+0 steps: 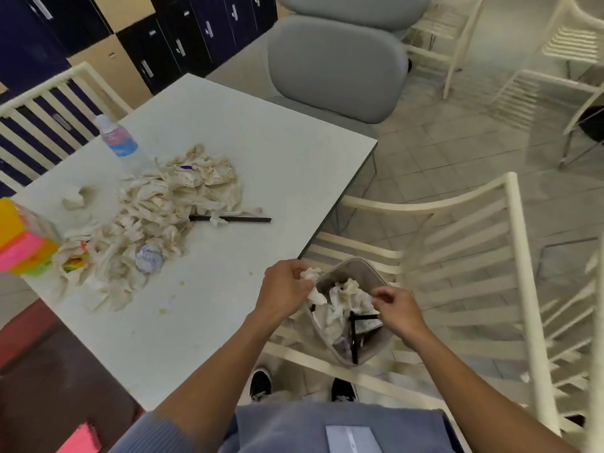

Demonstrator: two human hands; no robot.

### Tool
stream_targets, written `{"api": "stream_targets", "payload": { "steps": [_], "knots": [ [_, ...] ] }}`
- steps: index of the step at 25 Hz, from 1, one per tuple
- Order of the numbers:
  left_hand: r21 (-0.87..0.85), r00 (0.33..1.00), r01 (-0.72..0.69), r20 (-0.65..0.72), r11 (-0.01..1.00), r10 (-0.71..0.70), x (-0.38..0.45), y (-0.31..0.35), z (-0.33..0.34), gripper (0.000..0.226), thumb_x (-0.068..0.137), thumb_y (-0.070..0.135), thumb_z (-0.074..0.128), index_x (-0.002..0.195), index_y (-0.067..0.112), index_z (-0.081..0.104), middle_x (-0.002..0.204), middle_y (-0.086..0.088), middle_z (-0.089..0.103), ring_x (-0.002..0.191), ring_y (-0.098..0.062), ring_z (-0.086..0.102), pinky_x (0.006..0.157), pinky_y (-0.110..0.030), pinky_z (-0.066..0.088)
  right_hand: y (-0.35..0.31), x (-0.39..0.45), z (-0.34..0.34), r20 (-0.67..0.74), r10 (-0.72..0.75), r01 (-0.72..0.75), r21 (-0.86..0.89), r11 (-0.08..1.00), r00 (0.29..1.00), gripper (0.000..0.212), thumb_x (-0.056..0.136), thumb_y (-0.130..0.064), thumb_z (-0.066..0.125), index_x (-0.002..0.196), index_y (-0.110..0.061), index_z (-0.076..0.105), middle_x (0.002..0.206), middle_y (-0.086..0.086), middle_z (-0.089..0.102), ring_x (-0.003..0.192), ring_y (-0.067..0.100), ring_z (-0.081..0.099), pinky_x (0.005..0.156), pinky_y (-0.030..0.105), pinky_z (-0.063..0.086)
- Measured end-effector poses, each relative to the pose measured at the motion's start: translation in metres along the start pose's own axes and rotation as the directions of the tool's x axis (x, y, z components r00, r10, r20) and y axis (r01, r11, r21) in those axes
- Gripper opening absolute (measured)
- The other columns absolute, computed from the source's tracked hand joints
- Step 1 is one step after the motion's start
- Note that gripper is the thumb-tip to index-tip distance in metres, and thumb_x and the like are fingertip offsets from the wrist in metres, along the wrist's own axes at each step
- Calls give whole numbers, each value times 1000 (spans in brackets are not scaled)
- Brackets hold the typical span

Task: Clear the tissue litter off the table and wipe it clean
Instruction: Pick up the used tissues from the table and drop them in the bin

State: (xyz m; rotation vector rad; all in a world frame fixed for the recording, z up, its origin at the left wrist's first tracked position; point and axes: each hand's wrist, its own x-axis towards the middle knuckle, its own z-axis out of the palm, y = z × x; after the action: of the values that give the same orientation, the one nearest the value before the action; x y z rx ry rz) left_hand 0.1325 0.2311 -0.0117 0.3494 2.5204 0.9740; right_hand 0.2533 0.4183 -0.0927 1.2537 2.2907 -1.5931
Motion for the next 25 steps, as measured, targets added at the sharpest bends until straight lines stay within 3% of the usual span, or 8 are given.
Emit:
{"api": "stream_targets", "payload": {
  "steps": [5,7,10,12,14,19,25],
  "knots": [
    [-63,980,-48,189,997,59,-12,19,38,48,75,23,81,119,28,63,91,19,59,74,12,52,60,3,36,14,-2,-16,38,-16,16,-5,1000,999,18,87,-7,59,98,-15,71,94,4,69,90,22,66,85,35,54],
    [-22,981,-42,191,999,45,-13,18,41,47,78,23,78,122,26,63,99,15,62,79,7,53,62,3,35,11,-3,-19,55,-24,25,-20,1000,998,18,88,-9,58,99,-16,70,94,3,69,88,20,66,83,34,54],
    [54,991,28,129,998,-35,-11,3,33,36,81,32,72,116,26,66,108,9,63,98,-6,58,80,-18,44,-1,-4,-14,84,-50,54,-36,998,995,16,89,-12,59,97,-21,69,91,0,68,85,15,64,76,27,50],
    [69,992,68,102,995,-75,-12,-12,24,31,82,37,69,111,30,66,106,12,62,99,-8,59,84,-27,48,-14,-5,-6,108,-71,76,-47,996,992,15,89,-14,59,95,-25,67,89,-1,68,81,14,64,73,27,51],
    [67,993,96,65,993,-100,-15,-27,8,26,83,37,66,109,31,67,102,12,62,93,-8,60,82,-28,51,-33,-6,9,156,-107,118,-63,991,982,15,89,-15,58,96,-26,67,85,-4,68,77,13,64,71,28,53],
    [64,992,125,-37,990,-123,-23,-74,-44,22,85,39,64,106,33,67,96,15,62,87,-6,60,82,-27,50,-100,-13,67,274,-251,286,-93,954,928,15,92,-15,57,101,-22,67,90,-7,64,83,8,60,65,16,41],
    [-6,966,201,-164,980,-199,-33,-143,-118,20,85,39,66,104,32,68,95,12,64,86,-10,60,83,-30,51,-173,-28,160,400,-348,432,-141,891,848,13,90,-24,60,100,-26,67,86,-6,63,82,12,62,67,21,42]
  ]
}}
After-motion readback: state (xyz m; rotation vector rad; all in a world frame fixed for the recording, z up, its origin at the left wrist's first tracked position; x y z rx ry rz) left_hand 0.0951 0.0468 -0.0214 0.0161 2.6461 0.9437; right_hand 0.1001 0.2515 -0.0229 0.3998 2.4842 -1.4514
